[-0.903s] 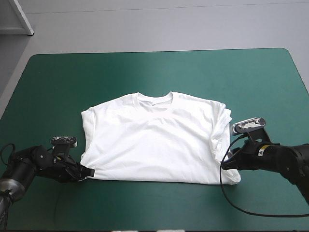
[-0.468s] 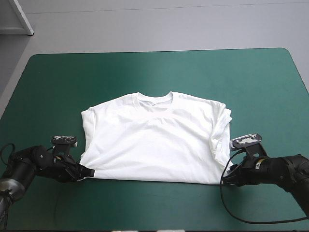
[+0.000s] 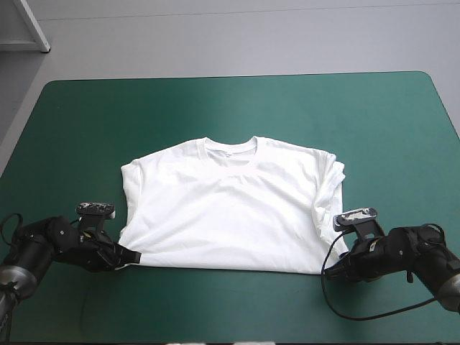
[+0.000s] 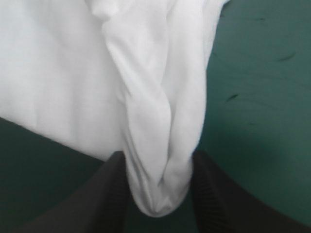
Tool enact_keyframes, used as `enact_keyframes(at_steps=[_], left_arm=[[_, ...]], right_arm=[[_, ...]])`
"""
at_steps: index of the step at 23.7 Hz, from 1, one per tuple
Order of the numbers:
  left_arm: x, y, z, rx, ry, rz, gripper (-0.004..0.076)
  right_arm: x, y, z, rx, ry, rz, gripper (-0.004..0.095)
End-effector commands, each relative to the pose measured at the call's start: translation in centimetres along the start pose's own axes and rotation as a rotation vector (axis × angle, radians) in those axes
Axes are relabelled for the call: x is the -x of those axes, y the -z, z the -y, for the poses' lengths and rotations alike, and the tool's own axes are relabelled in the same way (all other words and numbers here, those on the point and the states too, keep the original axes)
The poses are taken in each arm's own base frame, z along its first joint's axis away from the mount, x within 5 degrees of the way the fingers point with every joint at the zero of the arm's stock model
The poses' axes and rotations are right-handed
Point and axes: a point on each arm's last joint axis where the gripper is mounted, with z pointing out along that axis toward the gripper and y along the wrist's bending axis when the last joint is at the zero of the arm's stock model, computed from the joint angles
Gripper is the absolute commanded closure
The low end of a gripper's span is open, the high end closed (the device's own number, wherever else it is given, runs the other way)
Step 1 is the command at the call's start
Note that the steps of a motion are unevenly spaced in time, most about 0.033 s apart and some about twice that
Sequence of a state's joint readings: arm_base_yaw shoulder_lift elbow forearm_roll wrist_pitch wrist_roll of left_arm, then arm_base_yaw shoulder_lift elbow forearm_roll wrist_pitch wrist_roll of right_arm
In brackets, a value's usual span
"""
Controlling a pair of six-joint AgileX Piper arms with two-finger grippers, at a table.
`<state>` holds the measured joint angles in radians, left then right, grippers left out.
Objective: Fold the cloth
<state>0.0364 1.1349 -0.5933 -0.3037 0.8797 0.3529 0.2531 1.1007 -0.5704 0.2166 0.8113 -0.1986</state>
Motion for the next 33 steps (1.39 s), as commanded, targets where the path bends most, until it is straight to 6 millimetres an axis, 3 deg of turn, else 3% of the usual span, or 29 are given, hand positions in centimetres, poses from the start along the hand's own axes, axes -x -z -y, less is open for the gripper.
enact_keyframes(at_steps=[1,2,10,15,19,21,24,27,33], left_arm=[[0.6,0.7,0.2,-0.003,0.000,0.047,0.0705],[0.6,0.7,0.2,-0.001,-0.001,0.048,0.0705],[0.3,0.9,0.3,-0.006,-0.009,0.026,0.0705],[-1.1,3.1,1.1,-0.009,-0.026,0.077,0.0705],[-3.7,5.5,2.0,0.009,-0.045,0.081,0.0705],[-3.8,6.4,2.2,0.015,-0.053,0.128,0.0705],[-2.3,7.8,2.2,0.035,-0.059,0.215,0.0705],[0.6,9.4,2.1,0.061,-0.064,0.319,0.0705],[6.0,9.3,0.9,0.092,-0.061,0.340,0.0705]], right_arm=[[0.8,0.5,-0.3,0.026,0.025,0.056,0.0841],[0.9,0.5,-0.3,0.026,0.032,0.061,0.0928],[0.3,0.9,-0.4,0.020,0.052,0.034,0.0921],[-1.1,3.8,-1.0,0.026,0.036,0.125,0.0921],[-3.7,7.0,-1.8,0.046,0.018,0.225,0.0921],[-4.0,7.8,-1.9,0.045,0.016,0.260,0.0921],[-2.8,9.5,-1.9,0.016,0.036,0.336,0.0922],[0.0,11.2,-1.5,-0.048,0.066,0.401,0.0922],[5.8,10.8,-1.0,-0.076,0.101,0.434,0.0922]])
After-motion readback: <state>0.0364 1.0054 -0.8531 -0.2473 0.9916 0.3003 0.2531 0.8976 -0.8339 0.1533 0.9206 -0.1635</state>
